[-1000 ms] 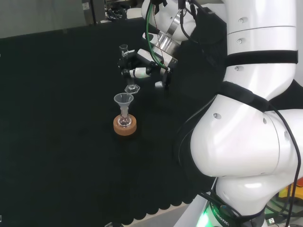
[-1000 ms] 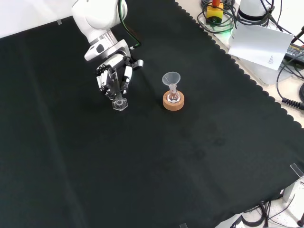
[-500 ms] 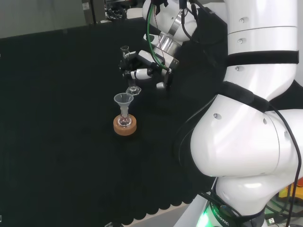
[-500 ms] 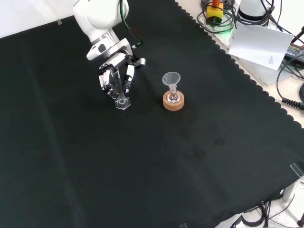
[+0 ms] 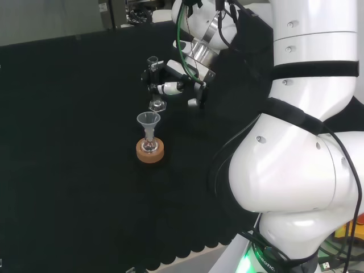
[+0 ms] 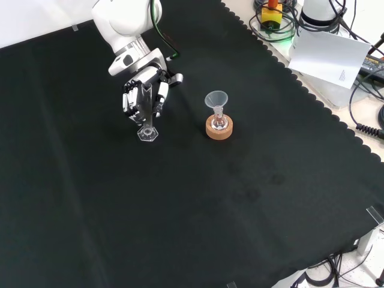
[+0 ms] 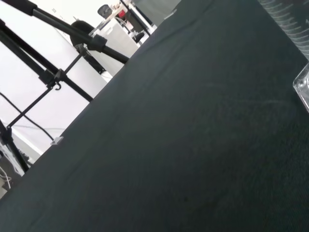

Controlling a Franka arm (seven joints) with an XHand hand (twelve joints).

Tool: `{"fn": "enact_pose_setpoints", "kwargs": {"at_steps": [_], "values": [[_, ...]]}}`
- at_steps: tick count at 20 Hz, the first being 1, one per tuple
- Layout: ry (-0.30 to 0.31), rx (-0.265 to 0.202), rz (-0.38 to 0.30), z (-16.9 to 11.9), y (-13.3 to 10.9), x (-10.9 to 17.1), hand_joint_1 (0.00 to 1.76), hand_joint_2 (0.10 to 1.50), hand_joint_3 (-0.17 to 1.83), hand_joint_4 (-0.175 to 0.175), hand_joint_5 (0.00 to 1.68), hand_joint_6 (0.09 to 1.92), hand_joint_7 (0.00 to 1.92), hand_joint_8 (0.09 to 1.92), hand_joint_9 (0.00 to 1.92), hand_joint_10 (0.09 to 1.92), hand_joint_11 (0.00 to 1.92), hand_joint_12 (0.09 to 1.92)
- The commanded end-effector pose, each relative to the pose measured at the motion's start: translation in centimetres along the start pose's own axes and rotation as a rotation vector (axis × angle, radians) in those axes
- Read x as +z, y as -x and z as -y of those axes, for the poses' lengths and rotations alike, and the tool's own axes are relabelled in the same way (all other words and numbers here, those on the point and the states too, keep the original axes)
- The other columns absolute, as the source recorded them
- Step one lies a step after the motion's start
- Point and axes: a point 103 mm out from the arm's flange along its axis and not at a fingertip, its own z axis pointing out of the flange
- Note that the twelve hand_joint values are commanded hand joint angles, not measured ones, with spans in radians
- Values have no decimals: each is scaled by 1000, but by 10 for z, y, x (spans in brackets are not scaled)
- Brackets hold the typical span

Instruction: Put the graduated cylinder back on the table.

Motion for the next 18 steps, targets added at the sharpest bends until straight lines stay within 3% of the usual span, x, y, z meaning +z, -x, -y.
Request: {"fn": "enact_pose_setpoints", "kwargs": {"at_steps": [1, 9, 14, 18], "values": [[-2, 11, -2, 0, 1, -3, 1028, 1177, -173, -41, 675, 748, 597, 625, 1023, 87, 696, 1128], [-49, 63, 16, -4, 1, -7, 955, 1121, -175, -48, 518, 663, 484, 627, 916, 87, 506, 1245], [-45, 97, 33, -5, 0, -14, 911, 1057, -175, -66, 362, 398, 261, 661, 716, 87, 351, 1308], [-32, 109, 78, -2, -3, -24, 892, 1020, -175, -69, 329, 217, 112, 667, 575, 87, 228, 1344]]}}
